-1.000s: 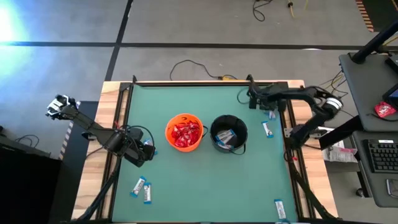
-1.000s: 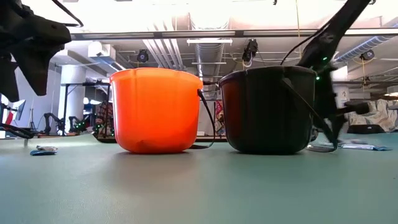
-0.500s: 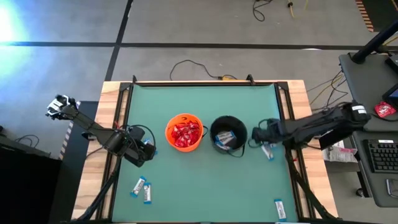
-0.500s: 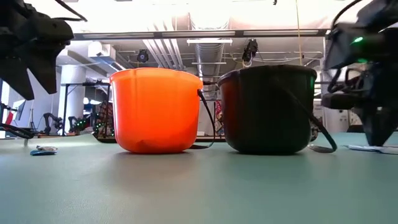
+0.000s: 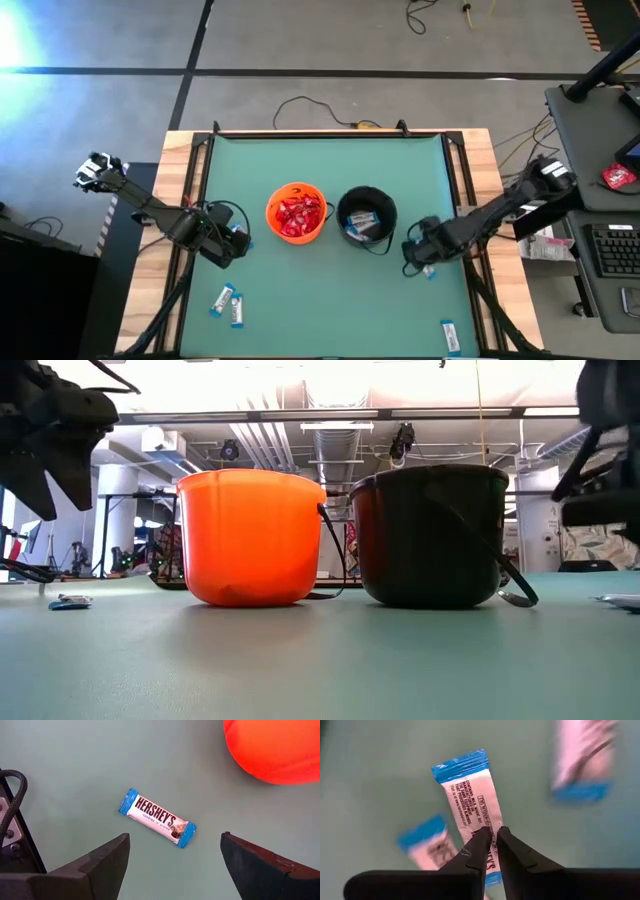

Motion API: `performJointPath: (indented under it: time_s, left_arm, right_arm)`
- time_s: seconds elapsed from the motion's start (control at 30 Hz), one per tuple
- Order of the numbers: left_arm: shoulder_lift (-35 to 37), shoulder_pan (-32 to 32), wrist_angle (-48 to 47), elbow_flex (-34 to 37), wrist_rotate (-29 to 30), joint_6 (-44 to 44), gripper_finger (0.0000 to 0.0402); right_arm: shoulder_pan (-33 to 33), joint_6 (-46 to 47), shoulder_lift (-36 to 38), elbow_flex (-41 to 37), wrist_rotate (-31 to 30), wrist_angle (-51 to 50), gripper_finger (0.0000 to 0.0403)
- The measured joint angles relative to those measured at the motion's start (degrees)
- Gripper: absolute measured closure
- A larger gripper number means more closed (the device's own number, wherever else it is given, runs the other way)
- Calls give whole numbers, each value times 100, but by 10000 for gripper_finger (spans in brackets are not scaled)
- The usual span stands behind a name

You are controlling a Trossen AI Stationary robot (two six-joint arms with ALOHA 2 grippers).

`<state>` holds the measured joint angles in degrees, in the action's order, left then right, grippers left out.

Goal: Sort candy by brand, put in halloween buckets
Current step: Move the white chocolates to the bottom right of the table, then put the white chocolate into the black bucket

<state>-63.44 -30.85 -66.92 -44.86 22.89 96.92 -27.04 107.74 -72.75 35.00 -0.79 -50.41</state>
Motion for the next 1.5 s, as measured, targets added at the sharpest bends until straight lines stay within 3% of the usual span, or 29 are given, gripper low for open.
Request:
performJointPath:
  time_s: [0.13, 0.37, 0.57, 0.87, 1.23, 1.5]
  left_arm:
    - [0, 0, -4, 0, 26, -54, 106]
    - [0, 0, -31, 0, 124, -160, 106]
    - [0, 0, -30, 2, 446, -172, 106]
    - [-15, 0, -16, 2, 514, -175, 106]
    - [-22, 0, -15, 2, 516, -175, 106]
    - [-22, 17, -42, 2, 669, -60, 106]
  right_arm:
    - [-156, -443, -164, 576, 11, -326, 370]
    - [107, -496, -128, 627, -1361, -1892, 370]
    - [323, -1167, -698, 497, -1569, -1764, 370]
    - [307, -976, -2142, 513, -1188, -1688, 388]
    - [-619, -1463, -2265, 1492, -584, -827, 393]
    - [-967, -2692, -2448, 2505, -657, -142, 394]
